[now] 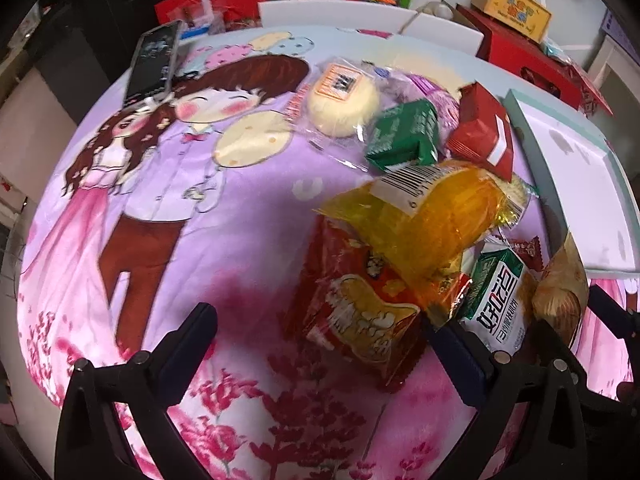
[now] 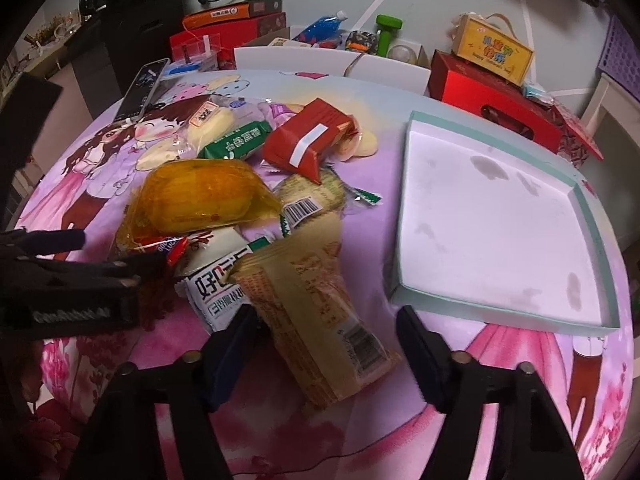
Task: Organize snacks
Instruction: 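Grasp the red chip bag with the left tool while the right tool grasps a cream pastry bag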
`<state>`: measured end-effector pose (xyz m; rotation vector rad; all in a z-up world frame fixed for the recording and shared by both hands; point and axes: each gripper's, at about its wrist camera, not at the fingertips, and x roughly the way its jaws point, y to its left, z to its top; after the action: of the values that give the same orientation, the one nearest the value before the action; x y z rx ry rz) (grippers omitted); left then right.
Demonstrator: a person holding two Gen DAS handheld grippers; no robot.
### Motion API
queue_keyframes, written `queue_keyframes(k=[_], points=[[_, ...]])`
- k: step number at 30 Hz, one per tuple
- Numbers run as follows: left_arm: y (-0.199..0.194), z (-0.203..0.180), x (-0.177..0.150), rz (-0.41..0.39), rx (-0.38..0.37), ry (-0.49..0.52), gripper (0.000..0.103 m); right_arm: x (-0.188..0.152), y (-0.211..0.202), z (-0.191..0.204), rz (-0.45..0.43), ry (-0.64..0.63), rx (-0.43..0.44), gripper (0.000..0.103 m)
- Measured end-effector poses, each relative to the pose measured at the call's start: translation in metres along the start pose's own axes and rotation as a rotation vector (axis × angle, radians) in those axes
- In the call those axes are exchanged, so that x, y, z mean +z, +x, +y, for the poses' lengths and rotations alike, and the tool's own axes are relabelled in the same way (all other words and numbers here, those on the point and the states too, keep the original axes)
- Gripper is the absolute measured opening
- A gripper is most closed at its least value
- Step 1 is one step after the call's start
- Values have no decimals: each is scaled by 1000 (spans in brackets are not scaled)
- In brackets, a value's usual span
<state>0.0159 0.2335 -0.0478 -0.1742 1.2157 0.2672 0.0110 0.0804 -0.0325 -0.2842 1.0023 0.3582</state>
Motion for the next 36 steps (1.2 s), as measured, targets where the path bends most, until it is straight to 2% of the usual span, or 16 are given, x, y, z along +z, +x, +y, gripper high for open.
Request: queue_keyframes(k=[3, 7, 10, 13, 15, 16, 20, 21, 36], points=[[5, -5, 3, 1, 3, 21, 103, 3, 6, 1, 17, 2, 14, 70], [12, -10, 5, 14, -8, 43, 102, 5, 10, -2, 26, 22, 41, 62], [15, -13, 3, 31, -49, 51, 88, 7, 10, -4, 27, 35, 53, 52], [12, -16, 0, 26, -95, 49, 76, 7, 9, -4, 23, 39, 54, 49], [8, -18, -3, 24, -132, 54, 57, 7, 7, -6, 17, 45, 57, 47], [6, -19, -4, 22, -157, 54, 57, 7, 7, -7, 15, 47, 60, 46], [1, -21, -9, 11, -151, 62, 57, 8, 4, -9, 8, 57, 65, 44], [0, -21, -10, 8, -153, 59, 50, 8, 3, -10, 3, 63, 70, 43], [-27, 6, -8, -71, -153, 21, 51, 17, -9, -21, -62, 134, 106, 43]])
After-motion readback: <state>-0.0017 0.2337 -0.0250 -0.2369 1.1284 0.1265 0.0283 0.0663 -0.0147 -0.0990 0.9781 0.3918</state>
